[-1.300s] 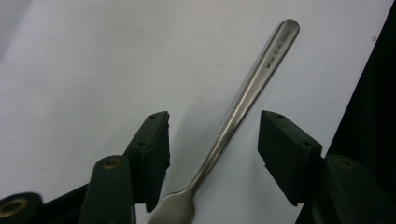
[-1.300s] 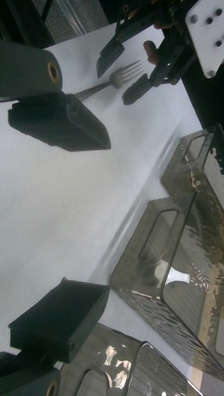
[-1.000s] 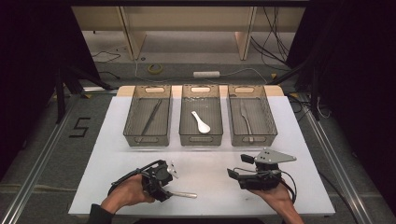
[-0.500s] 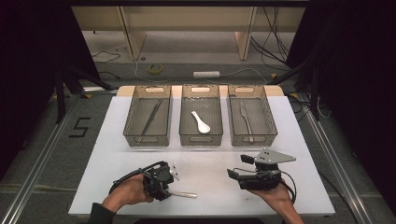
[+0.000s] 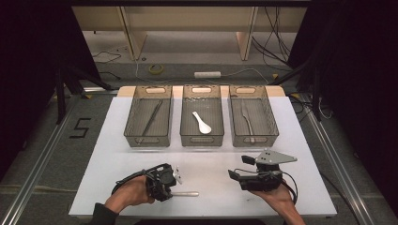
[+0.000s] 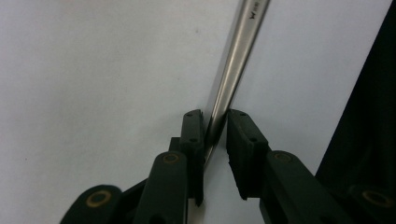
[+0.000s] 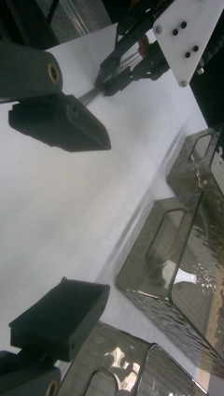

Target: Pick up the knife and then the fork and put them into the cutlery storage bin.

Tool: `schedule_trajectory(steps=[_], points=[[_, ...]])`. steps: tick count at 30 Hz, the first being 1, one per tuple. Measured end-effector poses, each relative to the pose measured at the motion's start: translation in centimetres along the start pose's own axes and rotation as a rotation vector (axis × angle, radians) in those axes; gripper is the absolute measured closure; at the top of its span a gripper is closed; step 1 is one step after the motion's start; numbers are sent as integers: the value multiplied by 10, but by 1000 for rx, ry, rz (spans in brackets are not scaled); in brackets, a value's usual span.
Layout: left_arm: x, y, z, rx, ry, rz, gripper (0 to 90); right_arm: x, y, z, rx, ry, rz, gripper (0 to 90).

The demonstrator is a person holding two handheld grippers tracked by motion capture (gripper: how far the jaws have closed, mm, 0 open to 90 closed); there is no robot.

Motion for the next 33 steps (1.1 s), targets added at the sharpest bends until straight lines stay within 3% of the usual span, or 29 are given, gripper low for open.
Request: schedule_trajectory(steps=[5, 12, 17, 21, 33], points=[[-1, 0, 0, 2, 13, -15, 818, 1, 1, 0, 4, -1, 3, 262], [-1, 0, 0, -10, 23, -3, 833, 2, 1, 0, 6, -6, 8, 264], [-1, -3, 1, -55, 56, 43, 835, 3, 1, -1, 5, -10, 11, 264], [-7, -5, 4, -64, 93, 43, 836, 5, 1, -1, 7, -19, 16, 264], [-16, -21, 18, -148, 92, 50, 837, 13, 1, -1, 3, -43, 41, 263]])
Point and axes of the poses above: each handheld gripper's, and its own axes: z roughly backward along the jaws, y roughly out of its underside, x roughly to its left, the point moved 10 cm from there along -z, roughly forward along the jaws, and after that the axes turned 13 degrees about y, right-handed, at the moved point
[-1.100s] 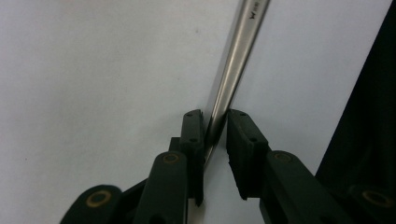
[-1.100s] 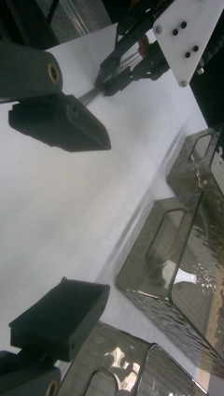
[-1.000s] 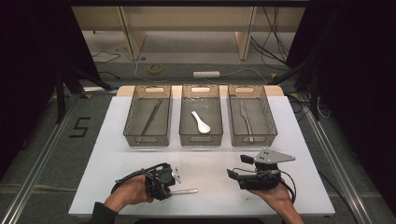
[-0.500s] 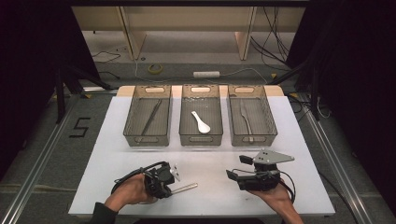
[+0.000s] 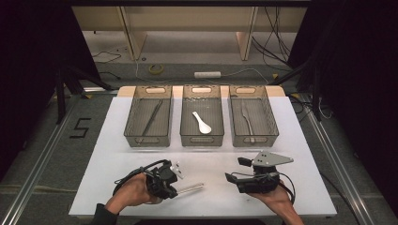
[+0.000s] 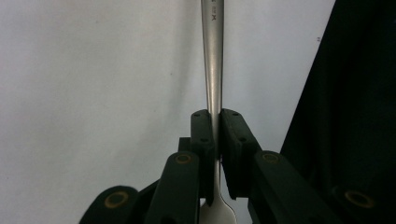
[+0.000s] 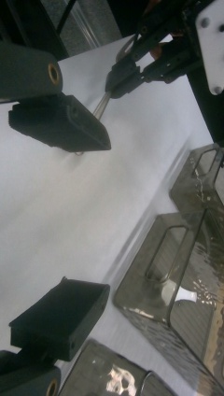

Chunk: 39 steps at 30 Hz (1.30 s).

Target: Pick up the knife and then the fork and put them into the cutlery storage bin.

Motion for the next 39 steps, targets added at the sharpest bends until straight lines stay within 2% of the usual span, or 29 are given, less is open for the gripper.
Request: schedule_trajectory(steps=[8, 15, 19, 27, 34, 37, 39], points=[[-1, -12, 4, -36, 13, -4, 837, 23, -2, -4, -6, -38, 96, 263], [-5, -28, 7, -48, 26, -21, 837, 40, 3, -10, 6, -40, 211, 263], [-7, -36, 7, -46, 38, -31, 837, 48, 5, -13, 19, -48, 254, 263], [-9, -47, 9, -58, 52, -30, 836, 60, 11, -21, 39, -37, 353, 265], [-15, -52, 9, -35, 74, -45, 836, 65, 16, -27, 49, -22, 436, 281], [-17, -54, 8, -30, 75, -51, 836, 66, 17, -28, 52, -9, 478, 314], [-19, -55, 7, -24, 80, -59, 837, 69, 19, -29, 55, -11, 489, 323]])
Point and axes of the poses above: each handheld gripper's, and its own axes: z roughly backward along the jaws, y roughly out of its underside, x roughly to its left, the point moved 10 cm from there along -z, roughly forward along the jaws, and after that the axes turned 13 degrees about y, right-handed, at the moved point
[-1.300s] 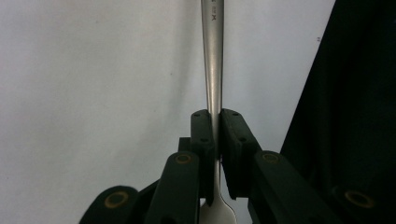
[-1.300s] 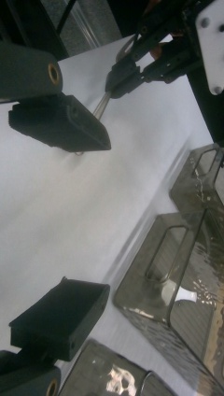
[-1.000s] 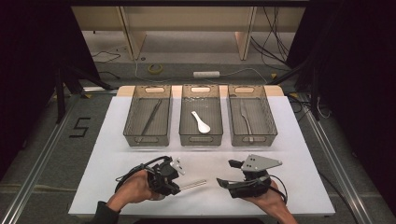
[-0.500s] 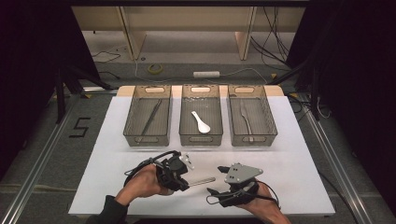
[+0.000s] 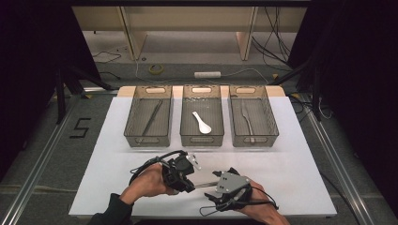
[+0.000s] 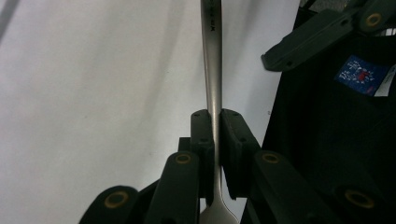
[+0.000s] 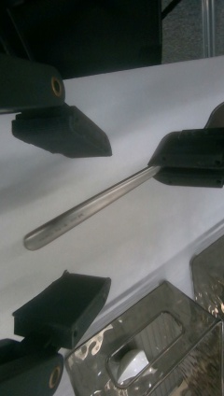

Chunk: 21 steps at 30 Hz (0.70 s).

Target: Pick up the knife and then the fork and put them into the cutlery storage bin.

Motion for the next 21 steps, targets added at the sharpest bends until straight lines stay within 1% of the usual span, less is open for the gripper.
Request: schedule_trajectory(steps=[4, 8, 9, 10, 11, 12, 13, 15, 16, 20, 21], points=[[-5, -4, -1, 1, 6, -11, 837, 6, 1, -5, 11, 5, 60, 372], [-8, -8, -1, -11, 16, -12, 836, 11, 0, -8, 9, -5, 102, 458], [-8, -8, 0, -12, 17, -13, 837, 11, 0, -9, 10, 4, 120, 477], [-8, -8, -1, -11, 19, -14, 836, 12, 1, -9, 14, 1, 137, 497], [-9, -9, -1, -11, 22, -13, 836, 14, 1, -10, 13, -2, 143, 513], [-9, -9, -1, -16, 22, -12, 836, 14, 0, -11, 11, 4, 160, 536], [-9, -9, -1, -9, 25, -16, 836, 15, 1, -11, 16, 1, 167, 557], [-10, -10, -1, -9, 27, -17, 836, 15, 1, -12, 14, 15, 200, 591], [-10, -10, -1, -5, 30, -21, 836, 16, 2, -12, 18, 16, 208, 611], [-12, -11, -2, -7, 41, -18, 836, 17, 2, -12, 15, 25, 244, 682], [-13, -11, -2, -8, 44, -16, 835, 16, 4, -12, 23, 19, 288, 700]])
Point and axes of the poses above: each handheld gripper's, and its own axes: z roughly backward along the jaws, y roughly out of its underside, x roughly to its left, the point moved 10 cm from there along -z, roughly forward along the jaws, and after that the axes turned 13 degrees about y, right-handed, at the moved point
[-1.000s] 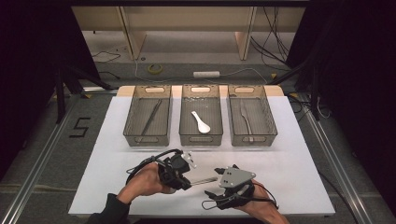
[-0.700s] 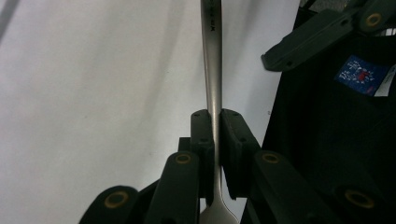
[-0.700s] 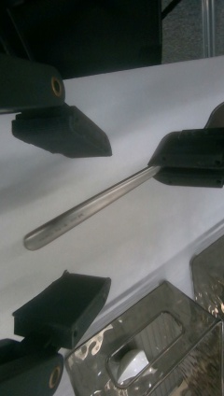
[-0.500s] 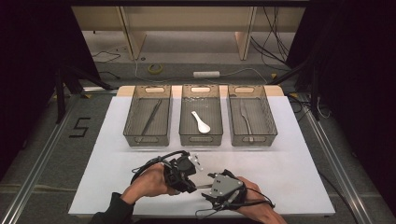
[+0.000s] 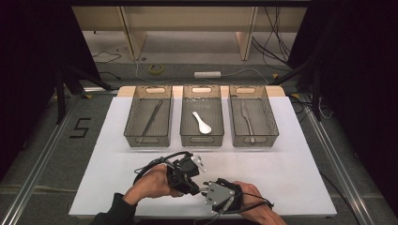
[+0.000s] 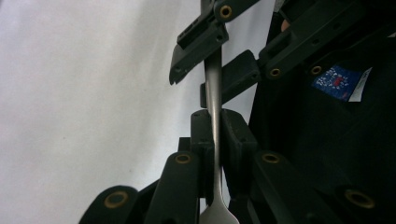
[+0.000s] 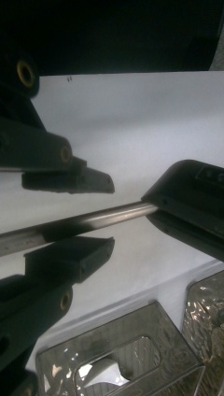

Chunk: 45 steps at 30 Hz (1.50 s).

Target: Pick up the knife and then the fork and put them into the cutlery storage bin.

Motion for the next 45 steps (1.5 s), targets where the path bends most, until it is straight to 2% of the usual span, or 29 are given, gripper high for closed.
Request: schedule_trajectory(steps=[3, 4, 9, 11, 12, 14, 16, 18, 21, 26, 32, 37, 41, 43, 44, 45], points=[[1, 1, -2, 6, 5, 11, 835, 0, -1, 0, -5, 16, 15, 766], [1, 1, -2, 6, 8, 14, 835, 0, -2, 0, -14, 26, 1, 782], [3, 3, -6, 21, 16, 19, 829, 4, -1, 0, 0, 36, 86, 831], [5, 4, -8, 39, -14, 33, 807, 6, 0, -1, 2, 33, 118, 867], [5, 3, -8, 35, -12, 36, 754, 7, -1, -1, -6, 28, 139, 872], [5, 1, -6, 18, -35, 35, 615, 9, 1, 0, 5, 18, 169, 874], [5, -1, -2, 5, -46, 24, 573, 9, 2, 0, 7, 19, 182, 875], [9, -3, 5, -34, -84, 21, 527, 9, 3, 0, 16, 13, 171, 876], [13, -5, 13, -82, -104, 22, 482, 7, 7, -1, 27, 15, 156, 876], [20, -8, 25, -160, -162, 24, 386, -2, 14, 0, 41, 29, 132, 876], [22, -13, 37, -263, -193, 21, 327, -13, 22, 3, 57, 37, 75, 876], [26, -15, 47, -344, -207, 37, 270, -21, 28, 4, 67, 49, 54, 875], [28, -16, 59, -419, -248, 30, 249, -25, 31, 5, 77, 63, 17, 876], [27, -16, 65, -452, -262, 31, 237, -30, 32, 5, 74, 62, 22, 876], [27, -15, 67, -467, -264, 34, 232, -31, 33, 5, 79, 59, 9, 876], [27, -14, 69, -481, -267, 38, 228, -32, 34, 5, 79, 63, -26, 876]])
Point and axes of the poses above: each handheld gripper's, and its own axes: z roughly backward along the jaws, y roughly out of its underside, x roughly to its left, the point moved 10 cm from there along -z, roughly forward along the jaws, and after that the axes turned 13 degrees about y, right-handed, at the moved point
